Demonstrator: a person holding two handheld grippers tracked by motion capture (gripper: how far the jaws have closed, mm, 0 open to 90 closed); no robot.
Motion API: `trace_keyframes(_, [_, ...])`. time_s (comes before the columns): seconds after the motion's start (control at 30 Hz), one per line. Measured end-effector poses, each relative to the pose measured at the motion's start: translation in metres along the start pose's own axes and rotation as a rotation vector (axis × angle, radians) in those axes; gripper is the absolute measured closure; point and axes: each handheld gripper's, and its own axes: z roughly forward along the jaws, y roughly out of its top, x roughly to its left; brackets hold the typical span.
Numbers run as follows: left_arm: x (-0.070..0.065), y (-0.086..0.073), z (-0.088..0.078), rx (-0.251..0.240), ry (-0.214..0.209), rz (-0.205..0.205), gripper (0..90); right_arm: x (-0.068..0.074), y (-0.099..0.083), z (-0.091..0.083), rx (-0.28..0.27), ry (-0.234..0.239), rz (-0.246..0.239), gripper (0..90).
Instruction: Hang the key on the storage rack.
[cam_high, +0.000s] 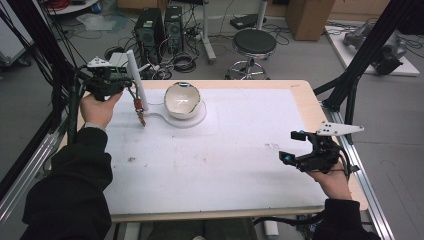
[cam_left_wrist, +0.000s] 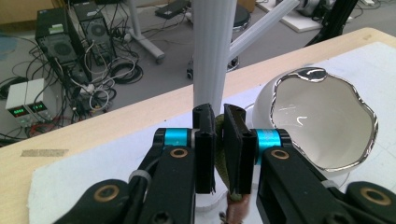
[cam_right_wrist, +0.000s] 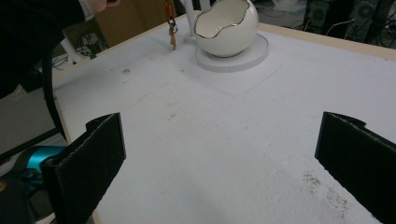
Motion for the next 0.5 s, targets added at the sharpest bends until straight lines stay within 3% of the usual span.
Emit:
trace_keyframes(0.03, [0.001, 0.001, -0.001, -0.008, -0.002, -0.022, 60.0, 0.000, 0.000, -0.001, -0.003, 0.000, 0.001, 0.9])
trace_keyframes(0.1, [0.004, 0.001, -0.005, -0.027, -0.031, -0.049, 54.9, 0.001, 0.001, -0.001, -0.001, -0.001, -0.001, 0.9])
trace_keyframes(0.13, [0.005, 0.001, -0.006, -0.029, -0.033, -0.054, 40.6, 0.001, 0.001, 0.000, 0.003, 0.001, -0.001, 0.9])
trace_keyframes(0.23, [0.008, 0.001, -0.012, -0.013, -0.077, -0.081, 28.4, 0.002, 0.001, 0.002, 0.006, 0.004, -0.007, 0.9])
trace_keyframes(0.27, [0.009, 0.000, -0.014, -0.006, -0.096, -0.086, 17.0, 0.002, 0.001, 0.004, 0.012, 0.005, -0.003, 0.9])
trace_keyframes(0.37, [0.008, 0.000, -0.020, 0.000, -0.132, -0.091, 15.3, 0.002, 0.001, 0.005, 0.016, 0.011, -0.003, 0.9])
trace_keyframes(0.43, [0.003, -0.001, -0.027, -0.022, -0.141, -0.089, 12.4, 0.003, 0.001, 0.006, 0.020, 0.012, -0.009, 0.9])
trace_keyframes(0.5, [-0.002, -0.001, -0.034, -0.036, -0.179, -0.088, 11.6, 0.003, 0.002, 0.006, 0.021, 0.013, -0.010, 0.9])
